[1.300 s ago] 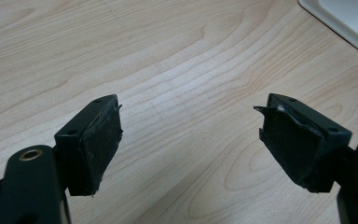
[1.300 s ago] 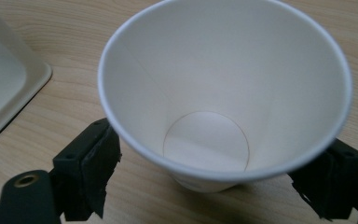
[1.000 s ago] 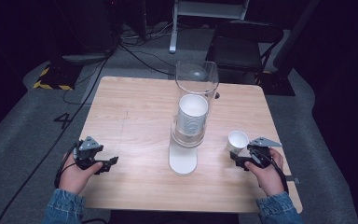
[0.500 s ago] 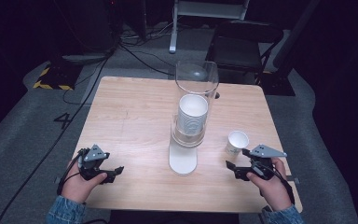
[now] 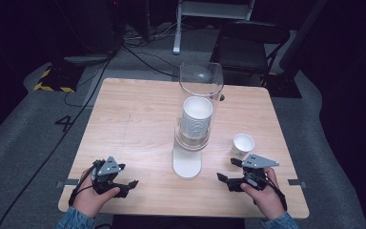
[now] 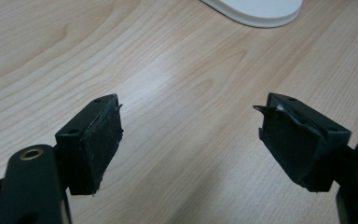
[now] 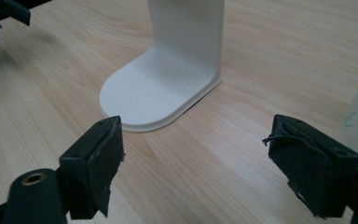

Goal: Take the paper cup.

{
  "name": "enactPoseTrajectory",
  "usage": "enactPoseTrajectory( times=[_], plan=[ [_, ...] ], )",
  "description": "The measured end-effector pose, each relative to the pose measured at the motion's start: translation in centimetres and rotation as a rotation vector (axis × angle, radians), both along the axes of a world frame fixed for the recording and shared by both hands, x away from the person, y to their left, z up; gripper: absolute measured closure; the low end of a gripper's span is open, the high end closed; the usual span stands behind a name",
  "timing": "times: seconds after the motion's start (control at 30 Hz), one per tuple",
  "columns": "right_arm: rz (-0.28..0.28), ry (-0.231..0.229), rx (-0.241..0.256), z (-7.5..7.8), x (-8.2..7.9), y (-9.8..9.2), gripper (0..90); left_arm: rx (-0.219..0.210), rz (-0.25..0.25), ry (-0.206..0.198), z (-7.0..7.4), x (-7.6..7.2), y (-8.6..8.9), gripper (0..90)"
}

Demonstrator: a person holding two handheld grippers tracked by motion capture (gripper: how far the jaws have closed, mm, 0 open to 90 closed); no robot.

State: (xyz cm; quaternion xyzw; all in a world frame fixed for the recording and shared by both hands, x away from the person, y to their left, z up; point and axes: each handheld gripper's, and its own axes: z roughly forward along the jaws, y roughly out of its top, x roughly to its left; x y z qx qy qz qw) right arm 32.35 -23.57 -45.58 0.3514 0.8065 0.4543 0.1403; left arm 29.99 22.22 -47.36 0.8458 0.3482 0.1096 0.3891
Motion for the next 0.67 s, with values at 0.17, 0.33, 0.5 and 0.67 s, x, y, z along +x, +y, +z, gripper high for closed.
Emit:
enactPoseTrajectory(
  times=[0.17,0.33,0.5,0.67],
  plan=[
    [0.029,0.019,-0.032,-1.8,0.6,0.3,18.0,-0.027,0.012,-0.004,-0.5,0.1,-0.1,20.5],
    [0.031,0.022,-0.066,-3.2,0.9,0.5,17.6,-0.014,-0.033,-0.011,-1.1,-0.1,-0.2,14.9],
    [0.033,0.018,-0.094,-4.0,0.9,1.2,17.2,-0.027,-0.050,0.008,-1.8,0.1,-0.5,15.4],
    [0.052,0.006,-0.121,-4.1,0.9,1.5,16.9,-0.007,-0.026,0.009,-2.0,0.2,-0.4,15.4]
  ],
)
